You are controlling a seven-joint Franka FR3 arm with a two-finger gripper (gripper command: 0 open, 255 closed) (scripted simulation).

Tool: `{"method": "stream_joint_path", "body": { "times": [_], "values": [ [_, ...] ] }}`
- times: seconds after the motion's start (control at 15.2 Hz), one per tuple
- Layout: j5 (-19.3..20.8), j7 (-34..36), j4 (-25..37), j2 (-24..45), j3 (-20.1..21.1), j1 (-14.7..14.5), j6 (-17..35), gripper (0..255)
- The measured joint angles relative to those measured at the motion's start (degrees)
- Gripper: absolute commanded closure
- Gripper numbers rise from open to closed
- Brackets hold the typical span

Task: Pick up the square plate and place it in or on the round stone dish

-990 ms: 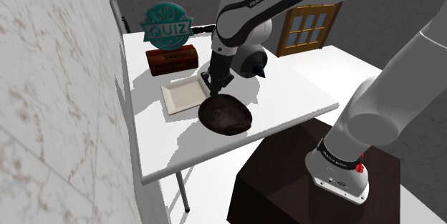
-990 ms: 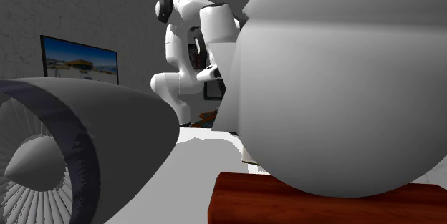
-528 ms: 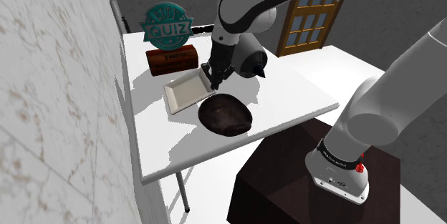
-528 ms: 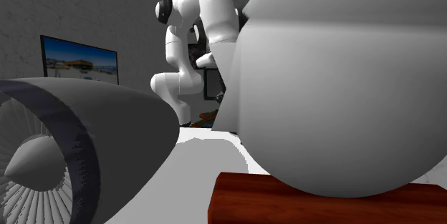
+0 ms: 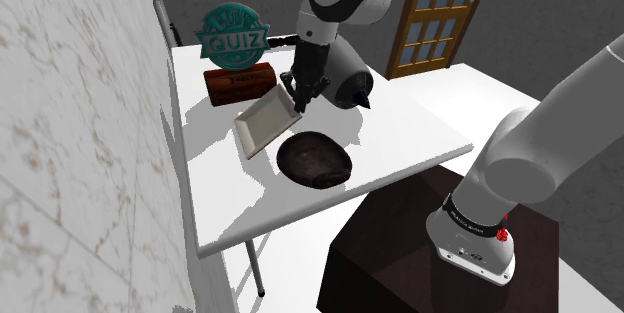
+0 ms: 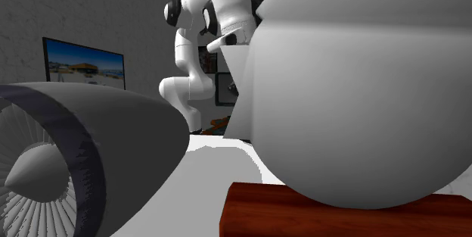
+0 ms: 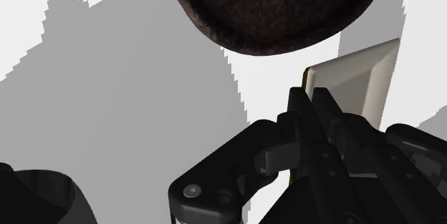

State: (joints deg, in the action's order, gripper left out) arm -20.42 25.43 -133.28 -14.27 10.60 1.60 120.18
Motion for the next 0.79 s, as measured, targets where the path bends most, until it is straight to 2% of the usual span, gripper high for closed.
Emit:
{"method": "stream_joint_path", "body": {
  "times": [0.79],
  "values": [
    [1.0, 2.2, 5.4, -3.4, -0.6, 0.3, -8.7, 255]
  ]
}}
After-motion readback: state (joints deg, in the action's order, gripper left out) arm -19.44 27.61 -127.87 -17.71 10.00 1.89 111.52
